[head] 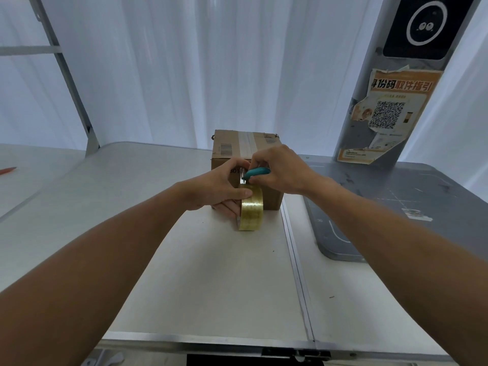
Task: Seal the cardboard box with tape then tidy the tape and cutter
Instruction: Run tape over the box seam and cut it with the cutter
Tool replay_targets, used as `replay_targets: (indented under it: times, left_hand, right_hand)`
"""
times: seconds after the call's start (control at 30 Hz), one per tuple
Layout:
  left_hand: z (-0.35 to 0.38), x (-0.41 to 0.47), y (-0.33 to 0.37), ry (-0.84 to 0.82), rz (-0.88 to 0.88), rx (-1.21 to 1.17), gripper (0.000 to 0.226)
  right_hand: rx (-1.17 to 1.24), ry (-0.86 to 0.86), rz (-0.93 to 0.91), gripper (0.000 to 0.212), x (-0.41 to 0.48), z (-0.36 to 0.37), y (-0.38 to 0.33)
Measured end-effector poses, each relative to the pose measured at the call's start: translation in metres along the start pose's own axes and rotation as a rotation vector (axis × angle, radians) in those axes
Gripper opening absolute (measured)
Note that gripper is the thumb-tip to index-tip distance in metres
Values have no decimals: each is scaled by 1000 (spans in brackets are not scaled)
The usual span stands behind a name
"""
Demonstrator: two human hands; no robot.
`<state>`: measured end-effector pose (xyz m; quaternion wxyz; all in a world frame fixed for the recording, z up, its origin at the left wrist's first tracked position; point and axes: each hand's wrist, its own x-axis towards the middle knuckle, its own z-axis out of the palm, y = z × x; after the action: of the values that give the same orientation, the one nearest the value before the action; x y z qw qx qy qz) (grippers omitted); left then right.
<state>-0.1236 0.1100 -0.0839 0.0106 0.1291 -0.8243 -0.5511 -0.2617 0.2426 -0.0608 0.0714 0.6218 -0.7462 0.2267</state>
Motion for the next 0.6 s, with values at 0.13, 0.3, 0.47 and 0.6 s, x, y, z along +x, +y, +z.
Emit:
replay_targets:
  times: [0.13,0.3,0.47,0.6]
  left_hand:
    - [0,-1,2,2,8,4,53]
    - [1,-1,2,-2,7,-5,56]
    - [1,-1,2,-5,-5,-4,57]
    - [0,1,0,0,-13,14,58]
  right_hand:
    - [-13,8,-6,16,-1,5,-1]
    - [-14,38,0,14,-1,3,-3]
    - [-33,43,7,13,-1,4,-6]
    - [-51,43,-4,14,-1,6,-7]
